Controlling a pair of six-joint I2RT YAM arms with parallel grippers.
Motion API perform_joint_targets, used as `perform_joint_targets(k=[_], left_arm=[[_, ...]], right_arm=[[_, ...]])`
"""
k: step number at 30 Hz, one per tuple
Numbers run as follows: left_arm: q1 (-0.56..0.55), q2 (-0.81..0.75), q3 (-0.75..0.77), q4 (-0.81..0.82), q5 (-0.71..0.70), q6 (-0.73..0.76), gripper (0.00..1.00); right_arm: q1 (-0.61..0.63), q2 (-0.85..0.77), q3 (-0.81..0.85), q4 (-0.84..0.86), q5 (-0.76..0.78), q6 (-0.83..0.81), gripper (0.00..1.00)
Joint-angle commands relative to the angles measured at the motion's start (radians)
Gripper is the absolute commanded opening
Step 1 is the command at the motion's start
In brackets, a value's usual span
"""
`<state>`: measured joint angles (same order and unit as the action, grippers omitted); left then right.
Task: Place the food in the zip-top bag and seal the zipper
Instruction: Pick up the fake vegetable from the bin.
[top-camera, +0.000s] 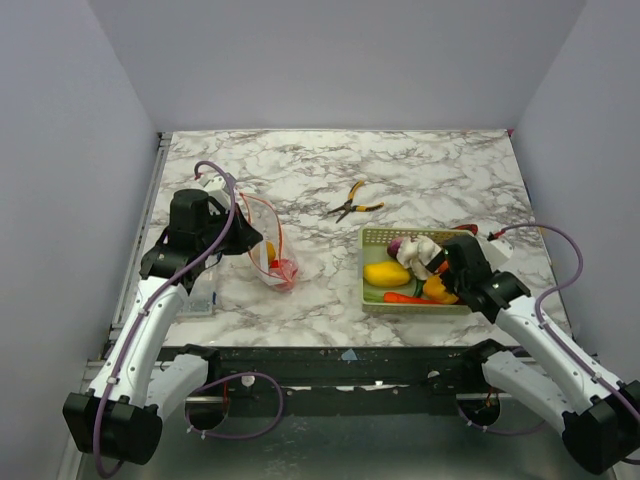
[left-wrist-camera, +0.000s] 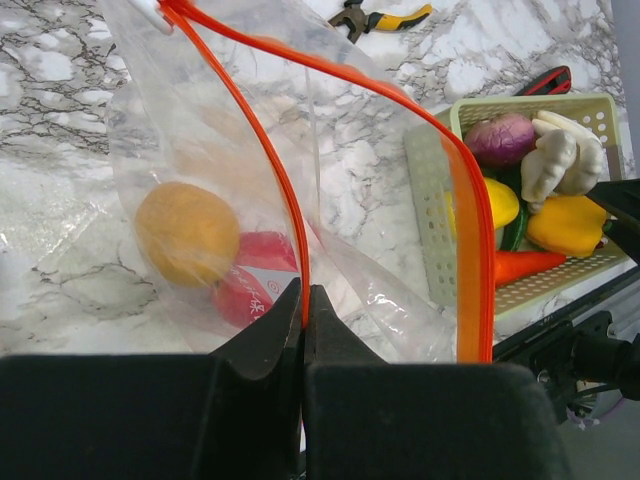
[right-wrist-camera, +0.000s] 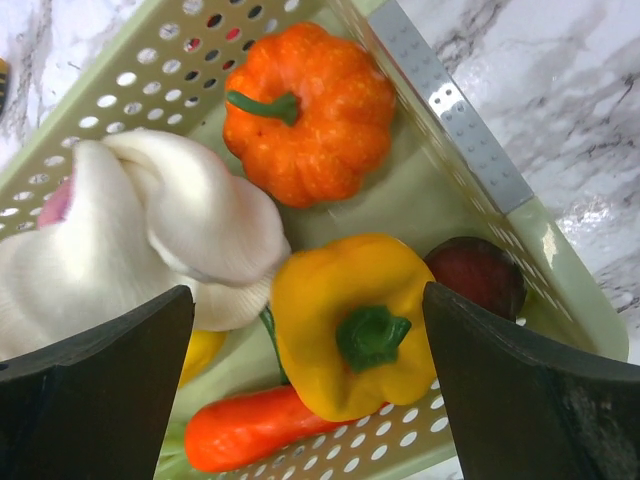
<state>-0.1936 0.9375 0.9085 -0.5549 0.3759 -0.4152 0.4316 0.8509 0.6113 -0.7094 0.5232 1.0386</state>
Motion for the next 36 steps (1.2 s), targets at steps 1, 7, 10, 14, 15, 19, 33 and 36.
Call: perform_joint_targets(k=[1, 7, 10, 14, 15, 19, 33, 36], left_arm=[[0.003, -0.009, -0.006, 0.017, 0.020, 0.009, 0.00], [0.003, -0.006, -0.005, 0.019, 0.032, 0.006, 0.00], [0.003, -0.012, -0.008, 0.019, 0.031, 0.007, 0.00], [0.003, -0.014, -0.008, 0.021, 0.036, 0.006, 0.00], [0.003, -0.011, -0.006, 0.023, 0.039, 0.006, 0.00], [0.003, -0.009, -0.010, 0.021, 0.046, 0.006, 0.00], [0.003, -0.007, -0.012, 0.028, 0.055, 0.001, 0.00], [0.003, -0.009, -0.015, 0.027, 0.054, 0.001, 0.00]], right_arm=[[-0.007, -0.045, -0.048, -0.008, -0.060, 0.061, 0.98], [-0.007, -0.061, -0.070, -0.032, -0.063, 0.124, 0.96], [-0.007, -0.053, -0.069, -0.040, -0.057, 0.119, 0.96], [-0.008, -0.017, -0.070, -0.030, -0.039, 0.107, 0.96], [-0.006, -0.007, -0.073, -0.025, -0.034, 0.105, 0.96], [-0.006, 0.035, -0.074, -0.022, -0.019, 0.104, 0.94], [-0.013, 0.172, -0.051, -0.023, 0.037, 0.113, 0.96], [-0.006, 0.141, -0.060, -0.010, 0.020, 0.092, 0.90]])
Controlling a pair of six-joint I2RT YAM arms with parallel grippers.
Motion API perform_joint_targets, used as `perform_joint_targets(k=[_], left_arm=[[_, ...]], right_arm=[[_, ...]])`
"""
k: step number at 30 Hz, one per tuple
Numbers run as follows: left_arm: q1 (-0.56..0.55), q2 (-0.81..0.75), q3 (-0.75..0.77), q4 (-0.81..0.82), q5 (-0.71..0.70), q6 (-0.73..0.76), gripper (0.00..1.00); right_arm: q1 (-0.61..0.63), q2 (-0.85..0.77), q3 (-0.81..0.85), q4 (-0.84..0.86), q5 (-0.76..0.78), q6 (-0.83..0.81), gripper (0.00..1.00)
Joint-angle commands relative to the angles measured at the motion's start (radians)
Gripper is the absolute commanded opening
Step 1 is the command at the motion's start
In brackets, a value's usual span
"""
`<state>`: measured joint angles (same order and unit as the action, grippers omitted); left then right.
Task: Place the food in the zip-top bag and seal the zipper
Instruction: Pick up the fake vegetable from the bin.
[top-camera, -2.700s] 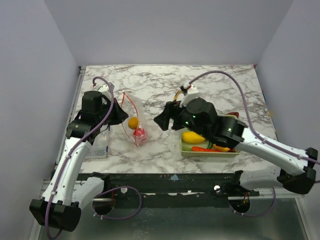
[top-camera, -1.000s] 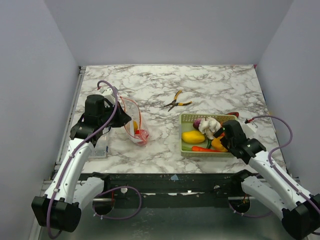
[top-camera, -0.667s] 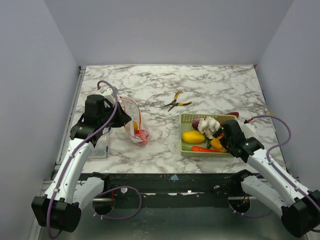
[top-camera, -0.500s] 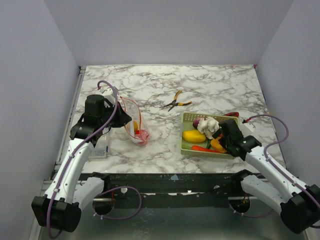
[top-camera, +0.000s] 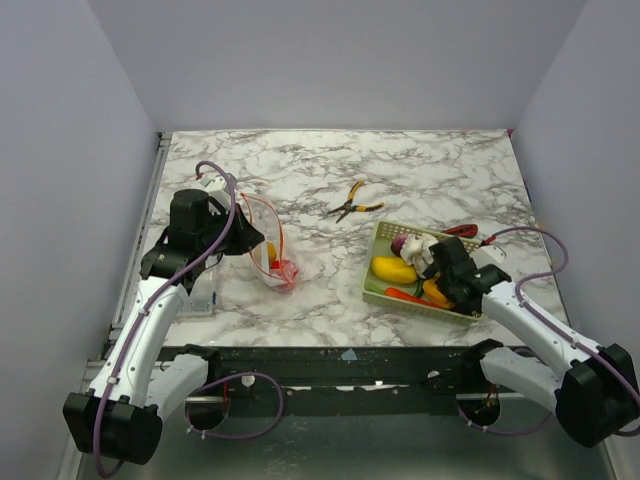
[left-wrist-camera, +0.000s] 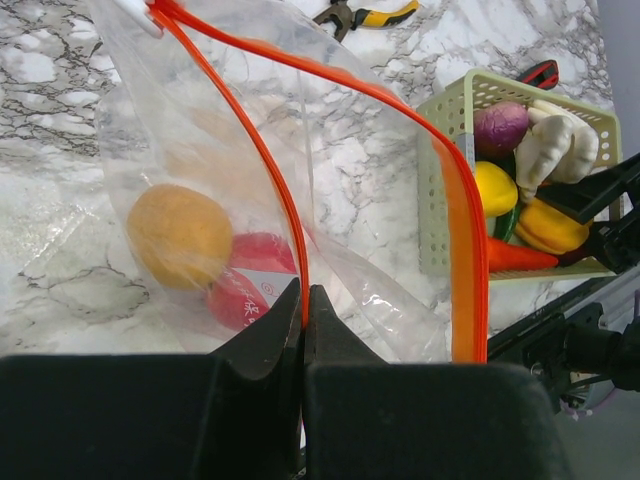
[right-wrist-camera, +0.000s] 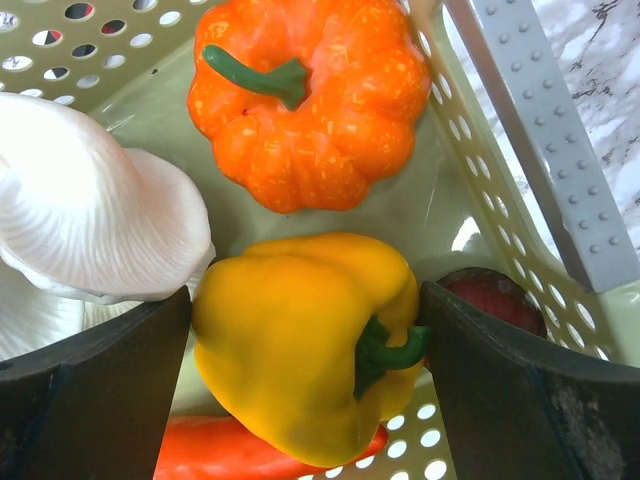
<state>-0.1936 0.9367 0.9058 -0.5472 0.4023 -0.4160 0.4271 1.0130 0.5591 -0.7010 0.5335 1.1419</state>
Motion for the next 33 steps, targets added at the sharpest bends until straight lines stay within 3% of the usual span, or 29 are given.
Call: perform_joint_targets(k=[1, 4, 13, 18, 23, 27, 30, 33], left_arm=[[0.003, -0.008, -0.012, 0.019, 0.028, 0.001, 0.00], [0.003, -0.010, -0.013, 0.022, 0.032, 0.000, 0.00], [0.003, 0.000, -0.008, 0.021, 0.035, 0.000, 0.00], [0.003, 0.010, -0.007, 0.018, 0.028, 0.002, 0.00], [0.004, 0.016, -0.004, 0.029, 0.039, -0.003, 0.00], [0.003, 0.034, 0.003, 0.019, 0.042, -0.001, 0.00], [0.004, 0.025, 0.001, 0.028, 0.038, -0.003, 0.00], [0.004, 0.024, -0.003, 0.023, 0.014, 0.000, 0.00]], right_arm=[[-0.001, -0.038, -0.011, -0.019, 0.004, -0.010, 0.84], [-0.002, -0.100, -0.009, 0.000, -0.027, -0.053, 0.56], [-0.001, -0.176, 0.072, -0.077, -0.086, -0.067, 0.28], [-0.001, -0.194, 0.141, -0.098, -0.194, -0.123, 0.21], [-0.001, -0.240, 0.141, 0.051, -0.406, -0.221, 0.18], [0.021, -0.180, 0.210, 0.172, -0.579, -0.274, 0.17], [0.135, -0.116, 0.275, 0.255, -0.564, -0.269, 0.17], [0.352, -0.007, 0.388, 0.308, -0.427, -0.269, 0.16]])
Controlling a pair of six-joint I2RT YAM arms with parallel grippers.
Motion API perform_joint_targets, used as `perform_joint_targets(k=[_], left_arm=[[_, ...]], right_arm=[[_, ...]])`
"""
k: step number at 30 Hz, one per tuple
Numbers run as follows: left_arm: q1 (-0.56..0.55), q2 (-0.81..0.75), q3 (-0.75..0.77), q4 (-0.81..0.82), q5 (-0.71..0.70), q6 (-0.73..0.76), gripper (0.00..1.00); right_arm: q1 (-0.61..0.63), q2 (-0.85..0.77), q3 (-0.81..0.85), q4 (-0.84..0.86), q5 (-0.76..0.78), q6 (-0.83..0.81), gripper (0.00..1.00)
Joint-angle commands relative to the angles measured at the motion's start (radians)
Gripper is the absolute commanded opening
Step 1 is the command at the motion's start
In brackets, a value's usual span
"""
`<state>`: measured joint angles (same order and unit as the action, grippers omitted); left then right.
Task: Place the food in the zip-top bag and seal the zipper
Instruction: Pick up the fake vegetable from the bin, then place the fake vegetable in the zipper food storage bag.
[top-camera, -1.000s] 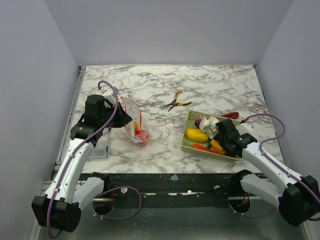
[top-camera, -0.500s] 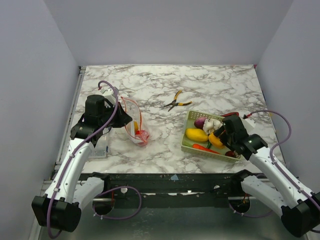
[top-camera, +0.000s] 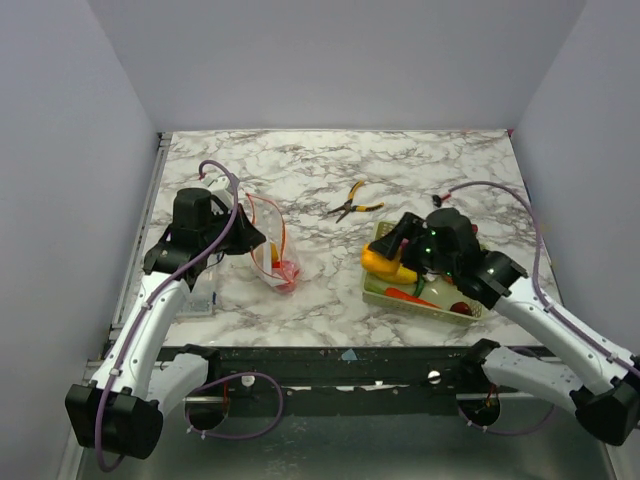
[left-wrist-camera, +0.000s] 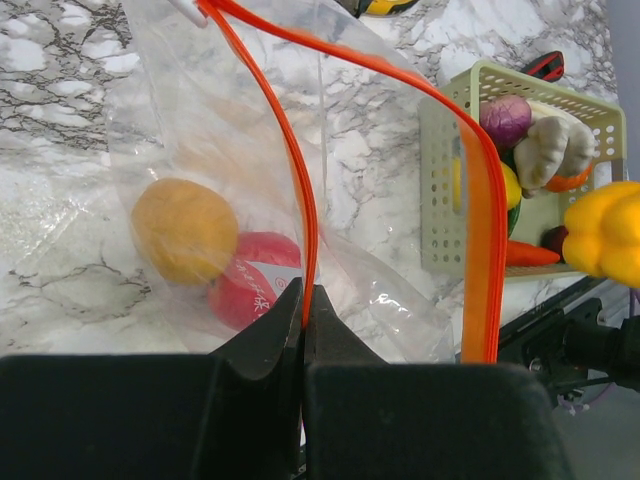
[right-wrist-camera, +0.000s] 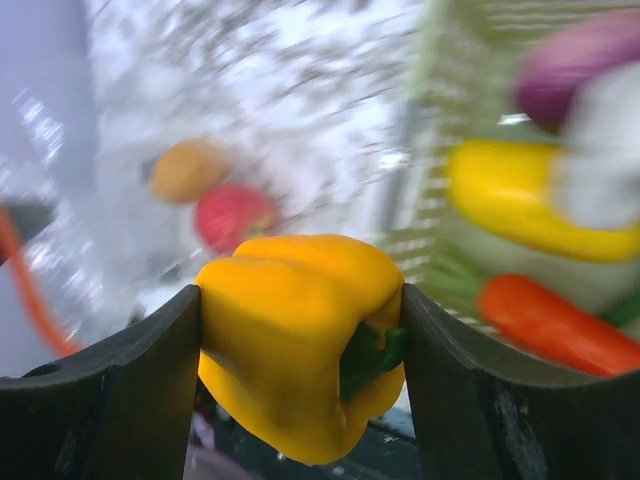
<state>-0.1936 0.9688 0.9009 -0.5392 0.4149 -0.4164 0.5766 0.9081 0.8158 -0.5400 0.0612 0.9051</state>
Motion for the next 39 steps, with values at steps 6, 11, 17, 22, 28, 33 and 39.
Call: perform_joint_targets(k=[6, 11, 17, 22, 28, 33, 39], left_arm=[[0.005, -0.026, -0.004, 0.022, -0.002, 0.002, 0.00], [0.005, -0.031, -0.002, 0.017, -0.002, 0.004, 0.00], [0.006, -0.055, -0.016, 0.035, -0.004, -0.001, 0.00], [0.005, -0.062, -0.014, 0.049, 0.010, -0.012, 0.00], [0.005, -0.074, 0.027, -0.006, -0.042, -0.026, 0.00], [0.005, -0.047, 0.107, -0.079, -0.048, -0.056, 0.00], [0.005, -0.026, 0.092, -0.039, 0.028, -0.078, 0.00]], right_arm=[[0.435, 0.385, 0.414, 0.208, 0.148, -0.083, 0.16], [0.519, 0.545, 0.625, 0.198, 0.214, -0.130, 0.16], [0.540, 0.665, 0.726, 0.178, 0.307, -0.043, 0.16], [0.605, 0.780, 0.869, 0.007, 0.537, -0.010, 0.17], [0.628, 0.939, 1.049, -0.342, 0.771, 0.029, 0.17], [0.629, 0.971, 1.061, -0.358, 0.802, -0.027, 0.19], [0.629, 0.962, 1.054, -0.199, 0.668, -0.164, 0.26]])
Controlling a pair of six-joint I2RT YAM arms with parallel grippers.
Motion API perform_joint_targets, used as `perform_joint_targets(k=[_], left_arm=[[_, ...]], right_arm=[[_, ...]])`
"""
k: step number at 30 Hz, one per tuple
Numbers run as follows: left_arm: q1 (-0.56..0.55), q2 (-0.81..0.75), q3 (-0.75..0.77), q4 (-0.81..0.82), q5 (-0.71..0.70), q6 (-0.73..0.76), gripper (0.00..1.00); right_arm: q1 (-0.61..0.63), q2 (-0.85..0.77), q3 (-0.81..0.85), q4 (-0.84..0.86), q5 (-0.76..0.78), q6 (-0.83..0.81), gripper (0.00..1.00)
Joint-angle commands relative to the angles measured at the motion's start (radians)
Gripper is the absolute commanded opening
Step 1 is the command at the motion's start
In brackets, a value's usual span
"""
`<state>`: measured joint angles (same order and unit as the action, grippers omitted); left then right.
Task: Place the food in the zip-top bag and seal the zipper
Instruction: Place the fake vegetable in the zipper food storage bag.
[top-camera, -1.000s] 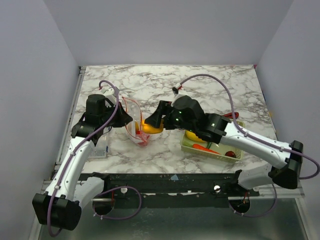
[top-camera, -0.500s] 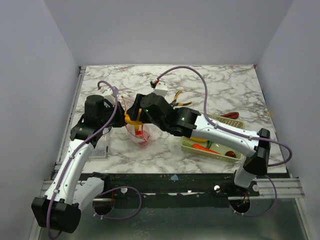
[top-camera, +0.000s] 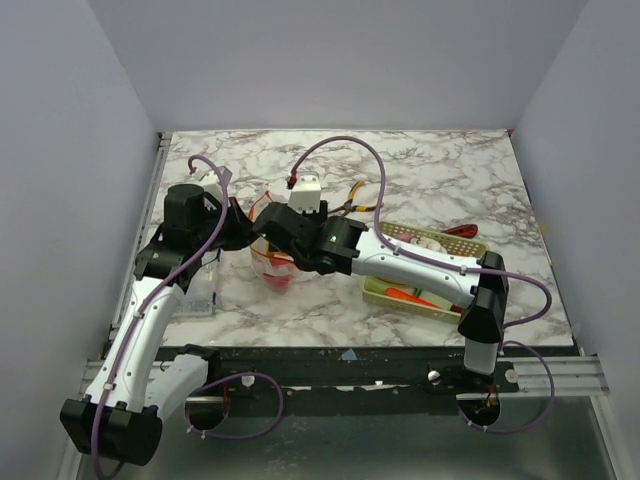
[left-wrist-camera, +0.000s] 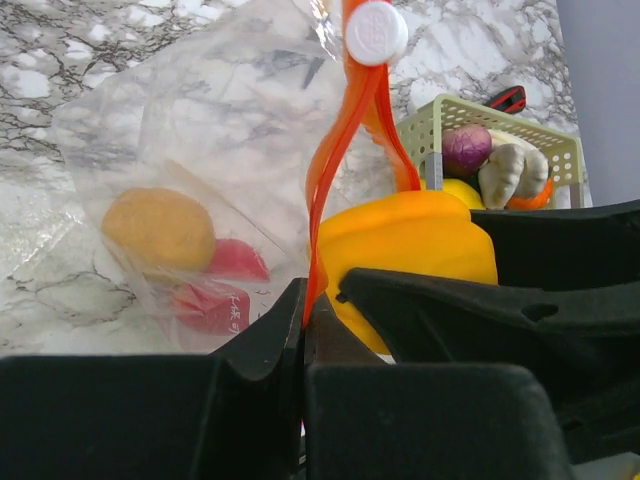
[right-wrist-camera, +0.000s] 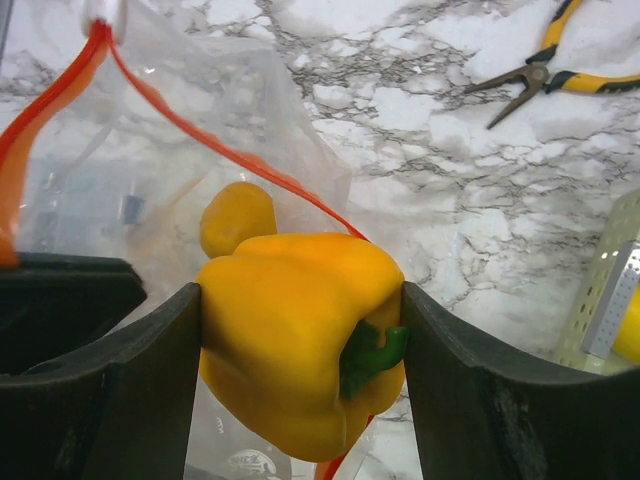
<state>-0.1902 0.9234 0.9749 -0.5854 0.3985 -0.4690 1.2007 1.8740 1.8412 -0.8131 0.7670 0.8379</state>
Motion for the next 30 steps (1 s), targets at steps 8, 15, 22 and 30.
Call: perform_joint_targets(k=[8, 15, 22, 30], left_arm=[[0.001, 0.038, 0.022, -0.017, 0.011, -0.033, 0.00], [0.001, 0.007, 0.011, 0.027, 0.066, -0.075, 0.00], [0.001, 0.005, 0.027, -0.001, 0.068, -0.060, 0.00], [0.001, 0.007, 0.007, 0.008, 0.094, -0.067, 0.00]], right_arm=[[-0.004, 0.036, 0.117, 0.085, -0.132, -0.198, 0.87], [-0.021, 0.002, 0.178, 0.059, -0.241, -0.259, 1.00], [-0.066, -0.195, -0.059, 0.112, -0.223, -0.179, 0.83], [-0.151, -0.288, -0.318, 0.331, -0.413, -0.173, 0.59]])
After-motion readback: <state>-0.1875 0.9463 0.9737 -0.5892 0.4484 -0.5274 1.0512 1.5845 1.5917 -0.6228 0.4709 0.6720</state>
